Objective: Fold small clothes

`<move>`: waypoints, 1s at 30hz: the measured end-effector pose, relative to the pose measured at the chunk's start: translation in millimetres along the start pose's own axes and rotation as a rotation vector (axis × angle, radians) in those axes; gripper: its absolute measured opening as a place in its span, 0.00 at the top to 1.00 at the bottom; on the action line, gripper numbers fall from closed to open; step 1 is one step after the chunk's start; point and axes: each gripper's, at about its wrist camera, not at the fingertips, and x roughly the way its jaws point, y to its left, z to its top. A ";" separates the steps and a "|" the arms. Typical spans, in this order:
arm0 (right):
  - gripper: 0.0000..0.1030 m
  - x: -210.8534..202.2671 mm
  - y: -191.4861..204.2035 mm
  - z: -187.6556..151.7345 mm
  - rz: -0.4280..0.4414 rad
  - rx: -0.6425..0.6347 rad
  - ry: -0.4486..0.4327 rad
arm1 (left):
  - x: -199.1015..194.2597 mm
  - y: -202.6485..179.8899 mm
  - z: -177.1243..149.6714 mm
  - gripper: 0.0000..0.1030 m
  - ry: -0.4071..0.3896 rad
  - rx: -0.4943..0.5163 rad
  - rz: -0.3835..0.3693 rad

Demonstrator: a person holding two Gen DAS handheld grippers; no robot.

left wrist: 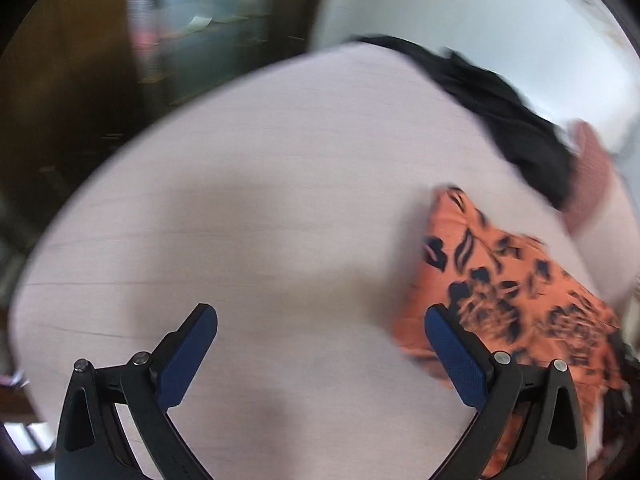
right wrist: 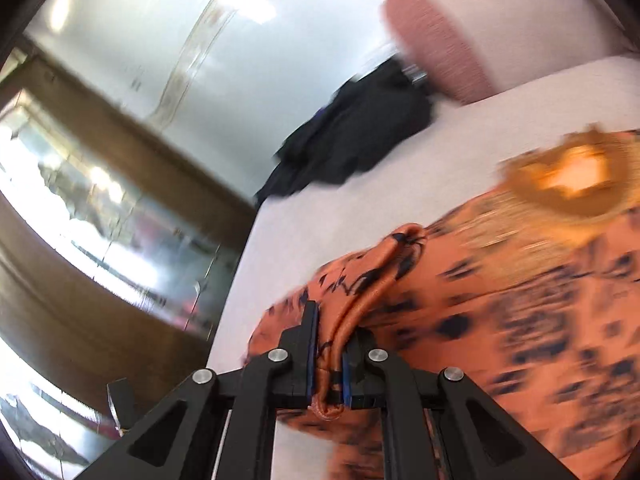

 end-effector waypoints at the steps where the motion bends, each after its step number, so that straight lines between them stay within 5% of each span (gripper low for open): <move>1: 0.90 -13.0 -10.8 6.3 -0.005 0.016 -0.015 | 3.1 -9.1 -2.3 0.00 0.019 0.010 -0.044; 3: 0.90 -33.2 -27.7 17.0 -0.020 0.035 -0.053 | 10.2 -27.4 -7.4 0.00 0.049 0.017 -0.104; 7: 0.90 -63.7 -52.2 31.2 -0.028 0.066 -0.108 | 24.0 -56.9 -14.4 0.01 0.050 0.042 -0.085; 9: 0.90 -71.8 -65.1 37.5 -0.030 0.078 -0.125 | 24.2 -73.3 -18.4 0.16 0.028 0.066 -0.094; 11: 0.91 -80.6 -80.2 43.2 -0.040 0.085 -0.132 | 28.3 -86.2 -20.8 0.47 0.040 0.108 -0.124; 13: 0.91 -91.8 -95.6 49.0 -0.044 0.101 -0.138 | 32.4 -100.5 -25.8 0.66 0.057 0.156 -0.137; 17: 0.91 -127.2 -124.4 53.8 -0.041 0.152 -0.196 | 25.6 -119.5 -33.2 0.84 0.000 0.225 -0.105; 20: 0.91 -148.5 -144.8 59.0 -0.007 0.194 -0.216 | 23.2 -130.1 -37.2 0.85 -0.014 0.273 -0.091; 24: 0.87 -136.8 -168.3 57.8 0.095 0.309 -0.068 | 29.1 -130.4 -35.9 0.85 -0.003 0.273 -0.068; 27: 0.80 -112.7 -169.4 53.6 0.074 0.312 0.067 | 33.9 -126.0 -32.2 0.62 0.014 0.243 -0.043; 29: 0.56 -97.5 -169.9 48.5 0.063 0.325 0.124 | 31.7 -115.9 -31.5 0.40 0.017 0.223 -0.010; 30: 0.41 -89.8 -170.5 44.9 0.054 0.339 0.152 | 30.5 -110.0 -29.2 0.40 0.019 0.205 -0.014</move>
